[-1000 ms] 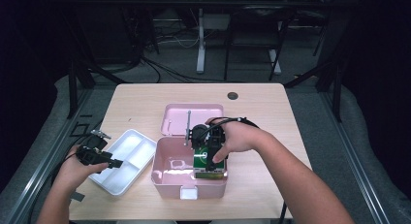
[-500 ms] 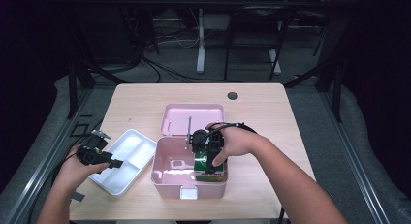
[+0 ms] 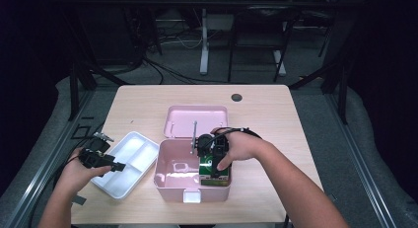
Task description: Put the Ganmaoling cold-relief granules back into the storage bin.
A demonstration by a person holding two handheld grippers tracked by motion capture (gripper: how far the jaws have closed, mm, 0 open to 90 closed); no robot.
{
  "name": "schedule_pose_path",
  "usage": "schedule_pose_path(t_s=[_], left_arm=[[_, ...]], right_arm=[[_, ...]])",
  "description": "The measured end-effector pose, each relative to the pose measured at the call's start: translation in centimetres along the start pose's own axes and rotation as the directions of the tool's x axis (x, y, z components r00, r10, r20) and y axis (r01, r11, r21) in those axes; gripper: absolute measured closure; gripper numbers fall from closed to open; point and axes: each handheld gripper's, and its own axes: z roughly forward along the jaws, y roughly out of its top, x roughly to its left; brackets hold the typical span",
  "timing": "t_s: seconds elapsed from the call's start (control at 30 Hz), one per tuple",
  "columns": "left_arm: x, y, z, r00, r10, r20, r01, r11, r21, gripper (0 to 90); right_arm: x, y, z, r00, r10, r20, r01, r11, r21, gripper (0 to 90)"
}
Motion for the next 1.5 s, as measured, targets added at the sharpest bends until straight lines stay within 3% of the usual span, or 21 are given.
schedule_pose_path(t_s=[0.77, 0.8, 1.33, 1.5], left_arm=[[0.0, 0.0, 0.1, 1.0000, 0.003, 0.000, -0.003, 1.0000, 0.005, 40.1], [-0.1, 0.0, 0.1, 1.0000, 0.003, 0.000, -0.003, 1.0000, 0.005, 40.0], [0.1, -0.1, 0.1, 1.0000, 0.001, -0.001, -0.001, 1.0000, 0.002, 40.1], [0.0, 0.0, -0.2, 0.9999, -0.013, -0.001, 0.013, 0.9999, 0.000, 41.7]], right_arm=[[-0.2, -0.2, 1.1, 0.9997, 0.019, -0.013, -0.019, 1.000, 0.005, 17.8], [-0.2, -0.2, 0.9, 0.9997, 0.020, -0.016, -0.020, 1.000, -0.002, 22.6], [0.5, -0.8, -1.0, 0.9992, 0.040, 0.008, -0.039, 0.999, -0.033, 25.3], [0.5, -1.5, -2.2, 0.9958, 0.085, 0.036, -0.083, 0.995, -0.056, 27.7]])
